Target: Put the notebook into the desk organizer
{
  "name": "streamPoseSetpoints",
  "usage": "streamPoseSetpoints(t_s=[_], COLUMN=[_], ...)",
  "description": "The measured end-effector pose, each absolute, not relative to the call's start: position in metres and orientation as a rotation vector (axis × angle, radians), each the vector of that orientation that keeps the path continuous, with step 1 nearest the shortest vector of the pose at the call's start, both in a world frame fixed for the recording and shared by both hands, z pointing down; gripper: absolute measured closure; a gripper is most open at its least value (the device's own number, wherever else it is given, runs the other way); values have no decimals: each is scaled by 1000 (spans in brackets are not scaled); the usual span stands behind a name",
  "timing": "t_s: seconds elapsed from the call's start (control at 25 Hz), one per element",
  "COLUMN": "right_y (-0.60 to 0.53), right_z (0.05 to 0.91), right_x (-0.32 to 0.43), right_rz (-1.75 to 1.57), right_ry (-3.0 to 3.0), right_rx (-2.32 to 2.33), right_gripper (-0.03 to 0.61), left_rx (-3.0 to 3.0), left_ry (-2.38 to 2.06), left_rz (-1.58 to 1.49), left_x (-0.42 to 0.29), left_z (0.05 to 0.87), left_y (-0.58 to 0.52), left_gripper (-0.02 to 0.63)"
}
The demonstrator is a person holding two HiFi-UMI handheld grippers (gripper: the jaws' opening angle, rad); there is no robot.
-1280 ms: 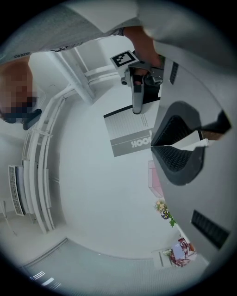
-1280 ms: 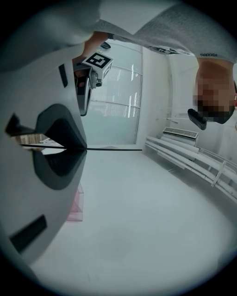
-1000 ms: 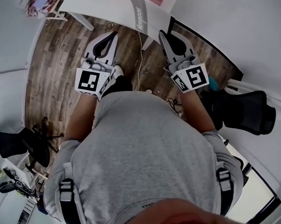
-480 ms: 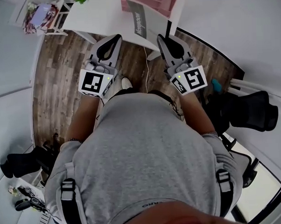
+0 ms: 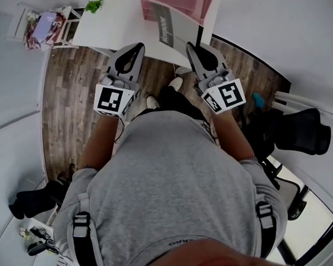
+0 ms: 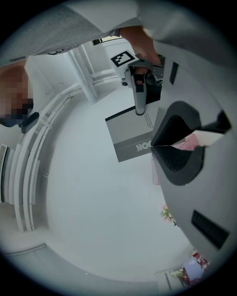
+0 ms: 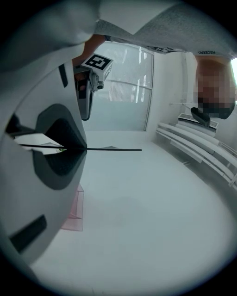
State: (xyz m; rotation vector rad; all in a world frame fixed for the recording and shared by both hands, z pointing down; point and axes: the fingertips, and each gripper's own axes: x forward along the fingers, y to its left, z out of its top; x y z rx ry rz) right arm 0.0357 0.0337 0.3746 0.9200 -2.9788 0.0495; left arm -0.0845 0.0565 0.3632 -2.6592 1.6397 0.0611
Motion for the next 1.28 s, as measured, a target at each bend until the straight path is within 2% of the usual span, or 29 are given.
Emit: streamPoseSetpoints(t_s=[0.72, 1.28], right_y=[-120, -183], right_z=[356, 360], right_x=[36, 36], right_rz=[109, 168], right_ry=[-3045, -3023], right_rx=[893, 882], right_gripper=[563, 563], left_rx=[-2614, -2634], left_ry=[1621, 1574], left_rz=[15, 19], left_x=[-72, -67], left_z=[339, 340], left_y=[-97, -159], left_gripper=[593, 594])
